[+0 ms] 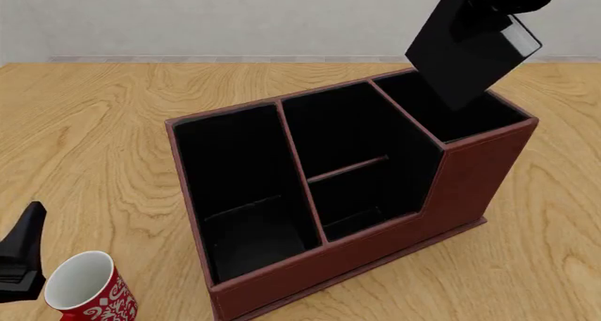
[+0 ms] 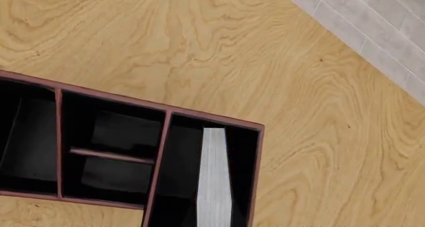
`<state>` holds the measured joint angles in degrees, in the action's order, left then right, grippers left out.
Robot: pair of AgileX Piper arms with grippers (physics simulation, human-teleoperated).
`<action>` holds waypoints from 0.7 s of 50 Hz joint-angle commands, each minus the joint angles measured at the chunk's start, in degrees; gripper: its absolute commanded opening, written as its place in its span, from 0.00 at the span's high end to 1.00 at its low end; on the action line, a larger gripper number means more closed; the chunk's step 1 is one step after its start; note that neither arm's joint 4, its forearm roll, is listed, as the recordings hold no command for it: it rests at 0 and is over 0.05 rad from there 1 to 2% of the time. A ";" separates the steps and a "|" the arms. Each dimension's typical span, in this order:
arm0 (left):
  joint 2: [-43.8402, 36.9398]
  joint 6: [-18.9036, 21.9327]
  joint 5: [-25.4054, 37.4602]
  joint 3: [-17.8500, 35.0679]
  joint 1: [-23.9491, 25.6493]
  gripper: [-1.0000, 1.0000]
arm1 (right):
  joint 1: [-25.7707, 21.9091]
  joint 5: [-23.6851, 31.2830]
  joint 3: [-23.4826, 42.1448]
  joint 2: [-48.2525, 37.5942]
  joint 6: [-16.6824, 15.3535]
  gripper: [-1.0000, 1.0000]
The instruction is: Pick up the book and place it in the right compartment of the caddy.
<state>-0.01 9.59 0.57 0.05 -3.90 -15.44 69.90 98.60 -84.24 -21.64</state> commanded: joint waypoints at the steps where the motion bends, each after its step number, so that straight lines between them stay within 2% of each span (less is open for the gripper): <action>1: 0.00 0.09 -0.02 0.06 -0.24 0.00 | -0.42 -0.01 0.45 -0.44 1.88 1.00; 18: 0.00 0.52 0.08 0.02 -0.15 0.00 | -0.18 -0.04 -0.46 -1.27 2.54 1.00; 22: 0.00 0.56 0.17 -0.01 -0.16 0.00 | 0.59 -0.33 -2.23 -1.07 1.64 1.00; 35: 0.00 0.95 0.23 -0.03 0.02 0.00 | 0.30 -4.23 -7.83 -0.39 2.22 1.00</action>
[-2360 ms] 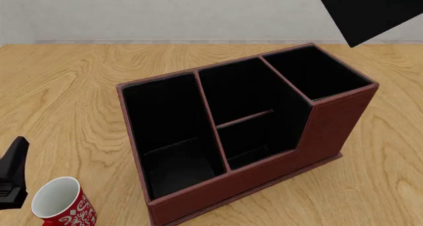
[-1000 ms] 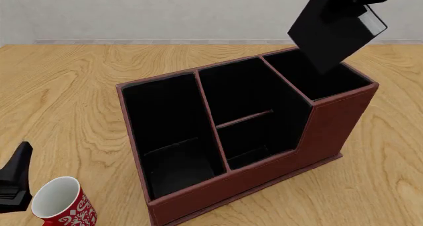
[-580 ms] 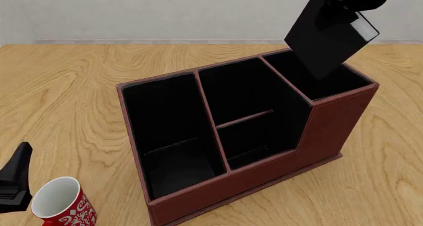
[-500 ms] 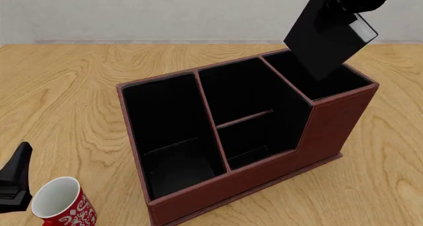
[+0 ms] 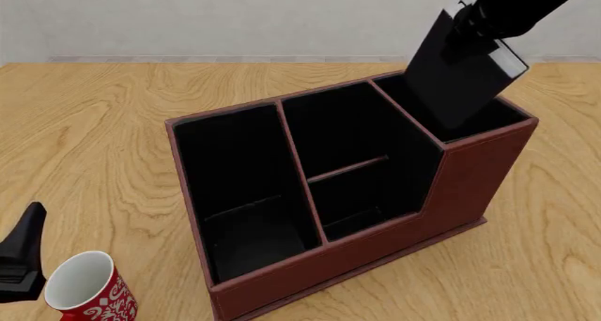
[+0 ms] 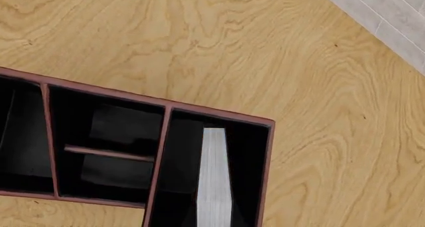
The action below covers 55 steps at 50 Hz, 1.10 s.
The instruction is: Pick up the book and place it in the right compartment of the caddy.
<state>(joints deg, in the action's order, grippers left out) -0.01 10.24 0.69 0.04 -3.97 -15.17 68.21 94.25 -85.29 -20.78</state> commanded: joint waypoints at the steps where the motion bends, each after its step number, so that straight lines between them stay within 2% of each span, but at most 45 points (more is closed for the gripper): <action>1: 0.00 0.32 0.10 -0.02 0.01 0.00 | 0.17 -2.77 -3.82 0.70 1.18 1.00; 31: 0.00 0.45 0.40 -0.03 -0.25 0.00 | -0.36 -7.85 -9.63 -0.02 2.28 1.00; 55: 0.00 0.49 0.55 -0.03 -0.32 0.00 | 1.69 -10.89 -12.72 -1.31 0.87 1.00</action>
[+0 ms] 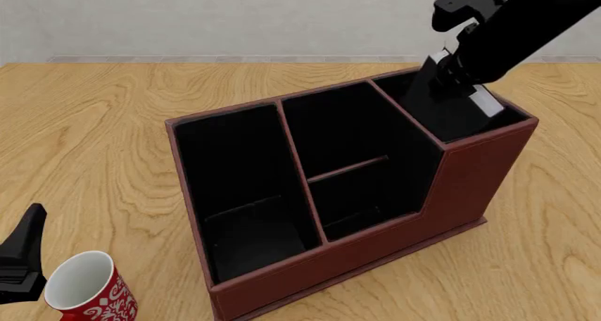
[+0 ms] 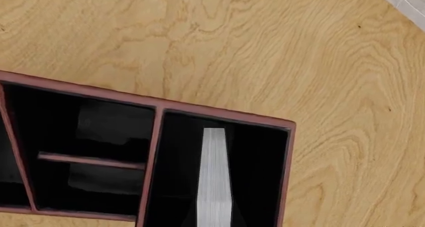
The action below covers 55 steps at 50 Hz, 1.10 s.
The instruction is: Pick up the book and place it in the right compartment of the caddy.
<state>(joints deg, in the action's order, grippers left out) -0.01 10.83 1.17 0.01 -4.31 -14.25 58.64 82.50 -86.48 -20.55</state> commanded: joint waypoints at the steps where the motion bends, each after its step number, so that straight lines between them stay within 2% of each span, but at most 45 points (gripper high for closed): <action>1: 0.00 0.00 0.08 0.00 0.05 0.00 | 0.89 -1.46 -1.04 -0.18 0.51 1.00; 32: -0.01 0.23 0.16 0.04 0.22 0.00 | 0.62 -3.72 -2.94 -0.45 0.11 1.00; 33: -0.01 0.25 0.20 0.04 0.23 0.00 | 0.57 -3.68 -3.04 -0.46 0.27 0.00; 55: -0.01 0.07 0.26 0.03 0.20 0.00 | 0.57 -4.14 -3.24 -0.07 -0.75 0.00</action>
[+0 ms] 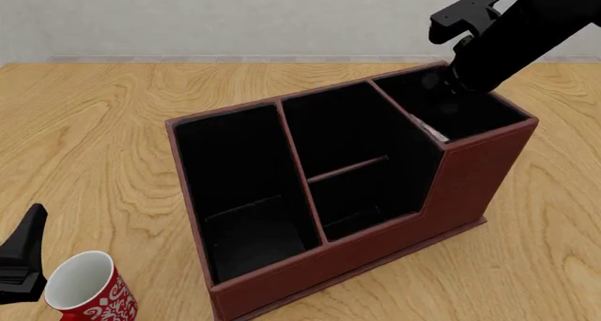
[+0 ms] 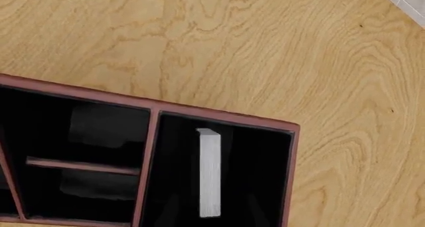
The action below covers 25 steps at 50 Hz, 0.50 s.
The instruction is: Pick up the book and place it in the right compartment of the caddy.
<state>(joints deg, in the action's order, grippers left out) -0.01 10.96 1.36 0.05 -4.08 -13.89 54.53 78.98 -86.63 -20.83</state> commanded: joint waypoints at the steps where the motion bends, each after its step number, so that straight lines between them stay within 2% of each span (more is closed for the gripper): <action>1: 0.00 -0.07 0.08 -0.01 -0.06 0.00 | 0.17 -0.02 0.43 0.06 -0.49 0.00; 9: 0.00 -0.18 0.06 0.00 -0.13 0.00 | 0.95 1.36 1.82 0.44 -1.87 0.00; 25: 0.00 -0.08 -0.84 0.80 0.73 0.00 | 0.92 8.78 7.43 6.77 -3.16 0.00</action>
<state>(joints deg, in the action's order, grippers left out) -0.01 10.95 0.82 0.24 -3.80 -13.03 59.59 83.54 -83.17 -23.22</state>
